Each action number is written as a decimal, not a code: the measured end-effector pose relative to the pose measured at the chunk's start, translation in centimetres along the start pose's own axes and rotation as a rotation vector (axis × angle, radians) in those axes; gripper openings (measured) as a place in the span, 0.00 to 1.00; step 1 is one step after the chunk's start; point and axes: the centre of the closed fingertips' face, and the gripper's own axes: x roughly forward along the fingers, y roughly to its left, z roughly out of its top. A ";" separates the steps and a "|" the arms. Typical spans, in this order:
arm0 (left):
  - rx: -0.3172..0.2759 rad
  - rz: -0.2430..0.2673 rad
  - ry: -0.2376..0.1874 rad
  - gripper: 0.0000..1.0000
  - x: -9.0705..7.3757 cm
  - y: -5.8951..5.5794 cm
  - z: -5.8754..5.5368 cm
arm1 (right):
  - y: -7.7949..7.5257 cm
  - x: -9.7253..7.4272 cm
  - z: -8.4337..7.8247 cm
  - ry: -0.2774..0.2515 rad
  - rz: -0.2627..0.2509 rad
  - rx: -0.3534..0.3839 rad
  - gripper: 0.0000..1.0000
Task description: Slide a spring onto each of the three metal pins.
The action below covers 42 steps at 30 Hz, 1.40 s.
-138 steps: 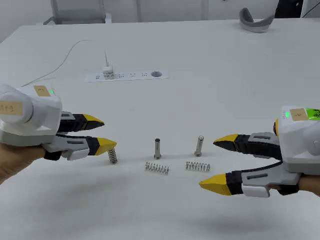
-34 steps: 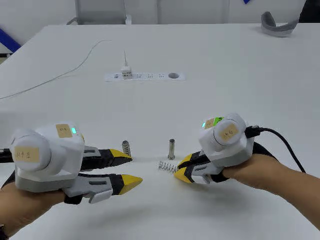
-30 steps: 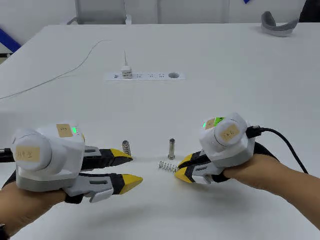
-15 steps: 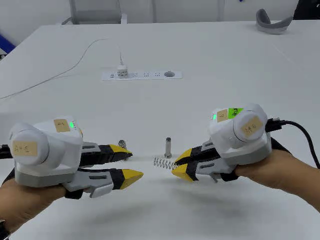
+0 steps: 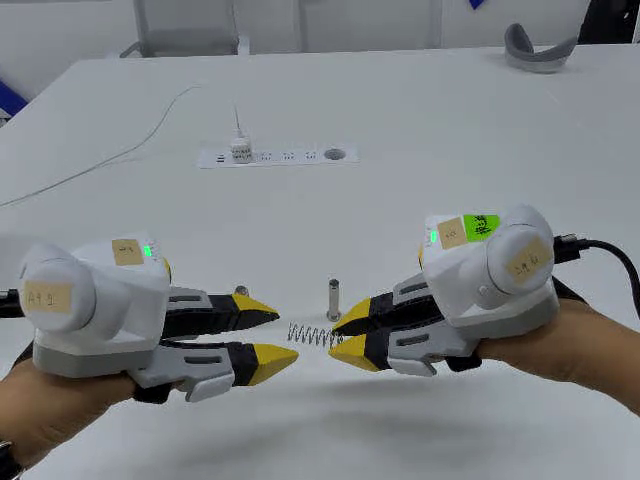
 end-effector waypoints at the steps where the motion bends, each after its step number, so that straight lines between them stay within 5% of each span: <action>1: 0.000 -0.006 -0.002 0.23 0.0 -0.1 0.0 | 0.1 0.0 0.1 -0.004 0.004 -0.005 0.11; 12: -0.031 -0.070 -0.007 0.15 0.1 -1.3 0.0 | 1.0 -0.4 0.8 -0.039 0.043 -0.046 0.11; 23: -0.067 -0.086 -0.036 0.11 -0.1 -1.4 0.6 | 0.8 -0.4 0.7 -0.038 0.027 -0.055 0.11; 42: -0.079 -0.087 -0.148 0.11 0.5 -1.9 4.1 | 0.6 0.5 0.9 -0.039 0.015 -0.016 0.11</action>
